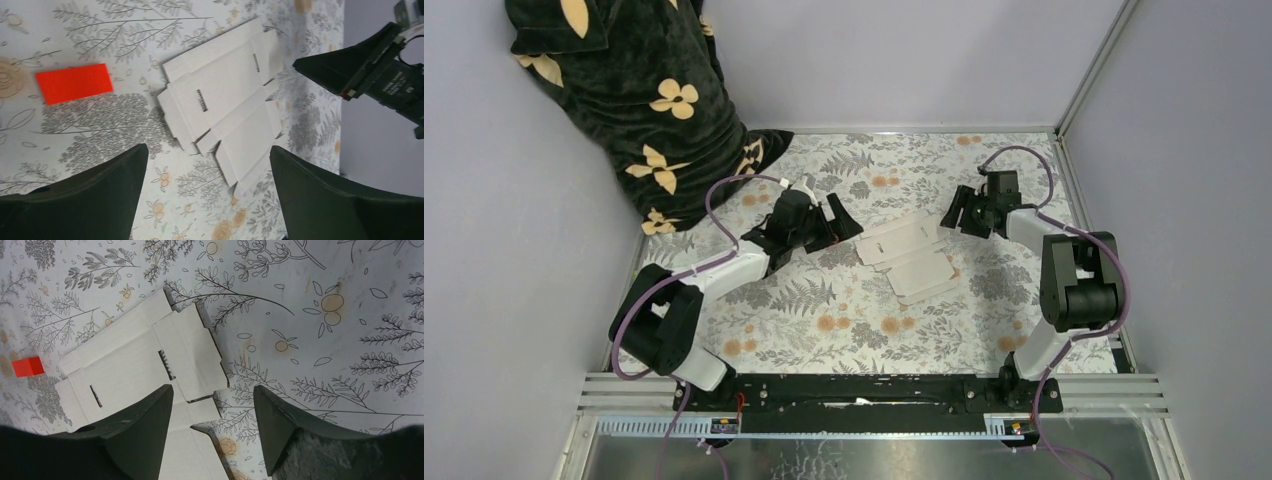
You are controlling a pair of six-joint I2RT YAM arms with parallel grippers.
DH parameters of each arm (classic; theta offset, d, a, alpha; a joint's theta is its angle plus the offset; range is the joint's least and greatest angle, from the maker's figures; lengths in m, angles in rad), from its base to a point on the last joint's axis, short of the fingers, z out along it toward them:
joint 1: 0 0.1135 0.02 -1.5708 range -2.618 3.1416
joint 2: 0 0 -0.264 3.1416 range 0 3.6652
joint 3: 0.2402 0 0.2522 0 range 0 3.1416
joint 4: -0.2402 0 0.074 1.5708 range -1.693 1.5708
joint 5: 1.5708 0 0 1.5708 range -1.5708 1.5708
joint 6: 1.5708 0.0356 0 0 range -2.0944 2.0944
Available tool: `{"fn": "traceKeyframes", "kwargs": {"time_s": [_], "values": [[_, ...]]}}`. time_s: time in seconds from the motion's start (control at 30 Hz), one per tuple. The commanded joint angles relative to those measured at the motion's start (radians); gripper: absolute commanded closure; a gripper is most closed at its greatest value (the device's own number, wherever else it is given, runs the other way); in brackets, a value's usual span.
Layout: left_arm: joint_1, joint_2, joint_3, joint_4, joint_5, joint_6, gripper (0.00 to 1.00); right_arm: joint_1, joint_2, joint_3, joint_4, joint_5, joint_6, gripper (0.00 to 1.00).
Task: Fold the paper box
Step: Fold the paper box at the center of the board.
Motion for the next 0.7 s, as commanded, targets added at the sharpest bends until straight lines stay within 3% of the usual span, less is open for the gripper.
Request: {"fn": "traceKeyframes", "kwargs": {"time_s": [0.0,0.3,0.4,0.57,0.67], "values": [[-0.020,-0.015,-0.047,0.018,-0.109,0.012,0.01,-0.001,0.023,0.053,0.016,-0.033,-0.020,0.32],[-0.027,0.061,-0.037,-0.012,-0.075,-0.015,0.04,-0.001,0.059,0.067,0.049,-0.053,-0.022,0.32],[-0.031,0.074,-0.037,-0.005,-0.074,-0.013,0.14,-0.002,0.063,0.070,0.054,-0.055,-0.022,0.33],[-0.037,0.101,-0.044,0.006,-0.071,-0.013,0.44,-0.001,0.075,0.073,0.078,-0.068,-0.017,0.37],[-0.039,0.117,-0.050,0.013,-0.074,-0.014,0.46,-0.001,0.090,0.082,0.081,-0.073,-0.020,0.38]]}}
